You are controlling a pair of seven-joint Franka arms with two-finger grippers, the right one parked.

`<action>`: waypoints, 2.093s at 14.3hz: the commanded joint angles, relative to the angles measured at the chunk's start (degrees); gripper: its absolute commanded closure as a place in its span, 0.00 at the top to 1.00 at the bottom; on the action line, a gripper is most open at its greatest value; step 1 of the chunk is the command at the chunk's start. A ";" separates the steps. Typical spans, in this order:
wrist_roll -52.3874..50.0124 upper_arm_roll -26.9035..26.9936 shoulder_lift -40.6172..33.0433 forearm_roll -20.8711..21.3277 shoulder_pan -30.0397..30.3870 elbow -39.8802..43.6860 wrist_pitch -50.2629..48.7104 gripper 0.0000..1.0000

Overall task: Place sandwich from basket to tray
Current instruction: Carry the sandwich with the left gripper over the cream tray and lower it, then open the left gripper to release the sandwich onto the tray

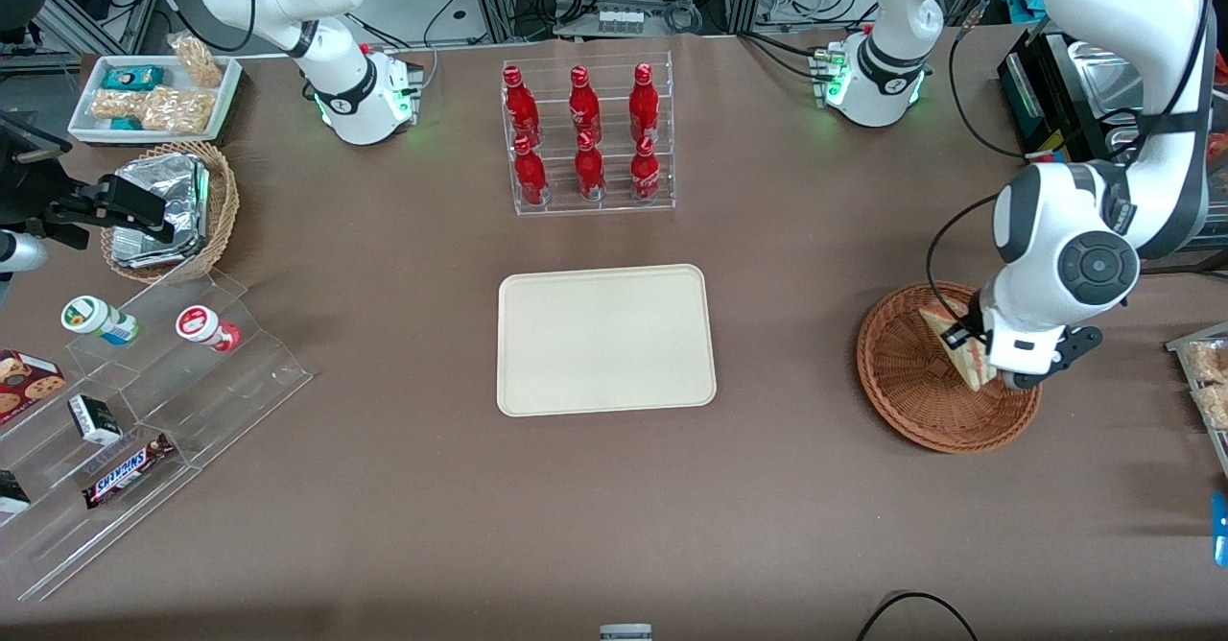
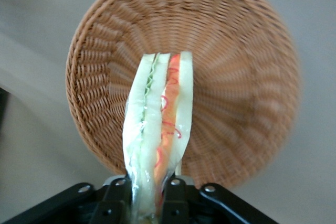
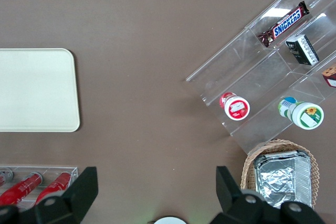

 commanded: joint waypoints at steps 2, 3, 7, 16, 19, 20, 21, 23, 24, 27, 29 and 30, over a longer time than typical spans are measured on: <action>14.78 -0.29 1.11 -0.21 -9.38 2.93 -2.41 0.06; 14.80 -0.47 1.38 -2.65 -11.41 3.10 -2.06 0.06; 10.78 -0.83 7.94 -15.04 -20.64 8.18 4.43 0.05; -14.71 -0.83 29.22 -15.33 -36.47 33.05 5.93 0.05; -18.85 -0.48 31.96 -14.02 -39.73 34.13 10.41 0.05; -20.08 -0.48 32.31 -12.97 -39.82 34.13 10.94 0.05; -21.31 -0.56 32.66 -12.00 -39.82 34.04 11.30 0.06; -21.41 -0.65 33.28 -11.73 -40.08 33.69 13.05 0.10; -21.41 -0.74 33.28 -11.81 -40.34 33.43 14.28 0.34; -21.32 -0.65 32.50 -11.55 -40.70 32.46 14.47 1.00; -21.15 -0.39 30.57 -11.46 -40.79 32.46 13.16 1.00; -20.89 -0.30 29.17 -11.38 -40.61 32.55 10.89 1.00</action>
